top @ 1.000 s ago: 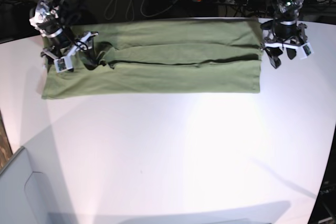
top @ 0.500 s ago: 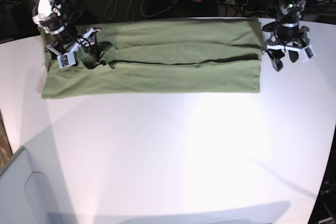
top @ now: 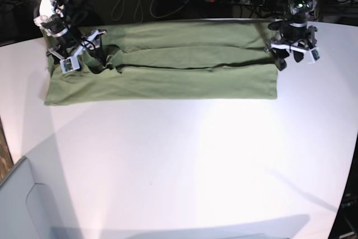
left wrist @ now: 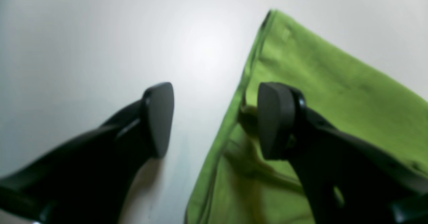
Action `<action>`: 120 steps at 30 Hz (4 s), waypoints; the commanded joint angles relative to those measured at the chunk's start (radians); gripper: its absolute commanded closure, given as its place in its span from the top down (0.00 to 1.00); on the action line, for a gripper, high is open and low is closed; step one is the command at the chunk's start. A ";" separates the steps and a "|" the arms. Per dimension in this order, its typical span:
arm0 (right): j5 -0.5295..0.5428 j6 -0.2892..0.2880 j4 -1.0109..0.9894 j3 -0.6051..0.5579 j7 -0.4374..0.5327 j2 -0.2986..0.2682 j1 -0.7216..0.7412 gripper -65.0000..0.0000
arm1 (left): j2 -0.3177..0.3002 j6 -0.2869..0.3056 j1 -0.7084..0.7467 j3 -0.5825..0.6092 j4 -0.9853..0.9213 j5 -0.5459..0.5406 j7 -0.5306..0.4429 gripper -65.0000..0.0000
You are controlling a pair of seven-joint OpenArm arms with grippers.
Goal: Fold the T-shirt properly
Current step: 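Adjust the folded edge with both grippers, pressing it flat, then lift the strip's end with the left gripper and fold it toward the right gripper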
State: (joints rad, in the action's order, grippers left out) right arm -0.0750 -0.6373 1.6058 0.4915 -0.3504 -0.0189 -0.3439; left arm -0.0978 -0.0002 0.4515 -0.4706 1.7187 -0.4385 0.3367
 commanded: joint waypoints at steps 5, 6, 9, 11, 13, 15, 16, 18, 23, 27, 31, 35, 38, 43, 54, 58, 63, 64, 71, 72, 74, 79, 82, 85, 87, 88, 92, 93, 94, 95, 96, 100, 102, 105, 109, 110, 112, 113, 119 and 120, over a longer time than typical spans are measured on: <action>0.016 -0.013 0.012 -0.020 0.011 -0.017 0.001 0.67 | -0.009 0.001 -0.001 0.039 -0.001 -0.004 -0.021 0.59; 0.016 -0.013 0.012 -0.020 0.011 -0.017 0.001 0.67 | -0.009 0.001 -0.001 0.046 -0.001 -0.004 -0.021 0.59; 0.016 -0.013 0.012 -0.020 0.011 -0.016 -0.001 0.67 | -0.009 0.001 -0.001 0.059 -0.001 -0.004 -0.021 0.59; 0.016 -0.013 0.012 -0.020 0.011 -0.016 -0.001 0.67 | -0.007 0.001 -0.001 0.063 -0.003 -0.004 -0.021 0.59; 0.016 -0.013 0.012 -0.020 0.011 -0.016 0.001 0.67 | -0.007 0.001 -0.001 0.062 -0.003 -0.004 -0.021 0.59; 0.016 -0.013 0.012 -0.020 0.011 -0.016 0.001 0.67 | -0.007 0.001 0.000 0.062 -0.003 -0.004 -0.021 0.59; 0.016 -0.013 0.012 -0.020 0.011 -0.016 0.001 0.67 | -0.007 0.001 0.002 0.062 -0.004 -0.004 -0.021 0.58; 0.016 -0.013 0.012 -0.020 0.011 -0.016 0.001 0.67 | -0.007 0.001 0.005 0.062 -0.004 -0.004 -0.021 0.58; 0.016 -0.013 0.012 -0.020 0.011 -0.016 0.001 0.67 | -0.007 0.001 0.008 0.062 -0.009 -0.004 -0.021 0.58; 0.016 -0.013 0.012 -0.020 0.011 -0.016 0.001 0.67 | -0.007 0.001 0.008 0.062 -0.039 -0.004 -0.021 0.58; 0.016 -0.013 0.012 -0.020 0.011 -0.016 0.001 0.67 | -0.007 0.001 0.008 0.063 -0.044 -0.004 -0.021 0.58; 0.016 -0.013 0.012 -0.020 0.011 -0.016 0.001 0.67 | -0.007 0.001 0.008 0.063 -0.044 -0.004 -0.021 0.58; 0.016 -0.013 0.012 -0.020 0.011 -0.016 0.001 0.67 | -0.007 0.001 0.008 0.086 -0.044 -0.004 -0.021 0.58; 0.016 -0.013 0.012 -0.020 0.011 -0.014 0.001 0.67 | -0.007 0.001 0.008 0.106 -0.046 -0.004 -0.021 0.35; 0.016 -0.013 0.012 -0.020 0.011 -0.014 0.001 0.67 | -0.007 0.001 0.008 0.103 -0.033 -0.004 -0.027 0.05; 0.016 -0.013 0.012 -0.020 0.011 -0.014 0.001 0.67 | -0.007 -0.001 0.008 0.103 -0.029 -0.004 -0.027 0.00; 0.016 -0.013 0.012 -0.020 0.011 -0.014 0.003 0.67 | -0.004 -0.001 0.023 0.108 0.040 -0.004 -0.029 0.00; 0.016 -0.013 0.012 -0.020 0.011 -0.014 0.003 0.67 | 0.005 -0.001 0.028 0.109 0.063 -0.003 -0.029 0.00; 0.016 -0.013 0.012 -0.020 0.011 -0.014 0.003 0.67 | 0.051 -0.001 0.042 0.177 0.212 0.007 -0.020 0.00; 0.016 -0.013 0.012 -0.020 0.011 -0.014 0.003 0.67 | 0.046 -0.002 0.042 0.212 0.218 0.007 -0.020 0.00; 0.016 -0.013 0.012 -0.020 0.011 -0.013 0.003 0.67 | 0.043 -0.002 0.042 0.284 0.218 0.007 -0.020 0.00; 0.016 -0.013 0.012 -0.020 0.011 -0.014 0.003 0.67 | 0.054 -0.007 0.033 0.485 0.205 0.097 -0.027 0.00; 0.016 -0.013 0.012 -0.020 0.011 -0.014 0.003 0.67 | 0.066 -0.008 0.014 0.620 0.202 0.171 -0.027 0.00; 0.016 -0.013 0.012 -0.020 0.009 -0.014 0.003 0.67 | 0.079 -0.008 -0.013 0.723 0.155 0.223 -0.029 0.00; 0.016 -0.013 0.012 -0.020 0.007 -0.016 0.003 0.67 | 0.094 -0.008 -0.040 0.767 0.114 0.246 -0.029 0.00; 0.016 -0.013 0.012 -0.020 0.007 -0.016 0.003 0.67 | 0.100 -0.008 -0.050 0.784 0.096 0.252 -0.029 0.00; 0.016 -0.013 0.012 -0.020 0.007 -0.016 0.003 0.67 | 0.119 -0.008 -0.087 0.836 0.043 0.258 -0.029 0.00; 0.016 -0.013 0.012 -0.020 0.007 -0.017 0.003 0.67 | 0.119 -0.008 -0.090 0.852 0.037 0.258 -0.029 0.00; 0.016 -0.013 0.012 -0.020 0.007 -0.017 0.003 0.67 | 0.119 -0.008 -0.098 0.870 0.031 0.258 -0.029 0.00; 0.014 -0.013 0.012 -0.020 0.007 -0.017 0.003 0.67 | 0.119 -0.008 -0.110 0.892 0.027 0.258 -0.029 0.00; 0.014 -0.013 0.012 -0.020 0.007 -0.017 0.003 0.67 | 0.119 -0.010 -0.121 0.909 0.024 0.258 -0.029 0.00; 0.014 -0.013 0.012 -0.020 0.007 -0.017 0.003 0.67 | 0.120 -0.010 -0.159 0.981 -0.010 0.258 -0.029 0.00; 0.014 -0.013 0.012 -0.020 0.007 -0.017 0.003 0.67 | 0.120 -0.010 -0.171 1.001 -0.029 0.258 -0.029 0.00; 0.014 -0.013 0.012 -0.020 0.007 -0.017 0.003 0.67 | 0.134 -0.010 -0.173 1.018 -0.056 0.258 -0.029 0.00; 0.014 -0.013 0.012 -0.020 0.007 -0.017 0.003 0.67 | 0.151 -0.010 -0.179 1.019 -0.065 0.258 -0.029 0.00; 0.014 -0.013 0.012 -0.020 0.007 -0.017 0.003 0.67 | 0.151 -0.010 -0.182 1.021 -0.065 0.258 -0.029 0.00; 0.014 -0.013 0.012 -0.020 0.006 -0.017 0.003 0.67 | 0.152 -0.010 -0.188 1.021 -0.065 0.258 -0.029 0.00; 0.014 -0.013 0.012 -0.020 0.006 -0.017 0.003 0.67 | 0.152 -0.010 -0.190 1.021 -0.065 0.258 -0.029 0.00; 0.014 -0.013 0.012 -0.020 0.004 -0.017 0.003 0.67 | 0.152 -0.010 -0.202 1.021 -0.065 0.255 -0.023 0.00; 0.014 -0.013 0.012 -0.020 0.004 -0.017 0.003 0.67 | 0.152 -0.010 -0.202 1.021 -0.065 0.255 -0.021 0.00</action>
State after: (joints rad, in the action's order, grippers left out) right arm -0.0746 -0.6373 1.6051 0.4698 -0.3565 -0.0280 -0.3412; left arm 0.0414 -0.0185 0.2539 0.5430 1.6360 -0.1753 0.3344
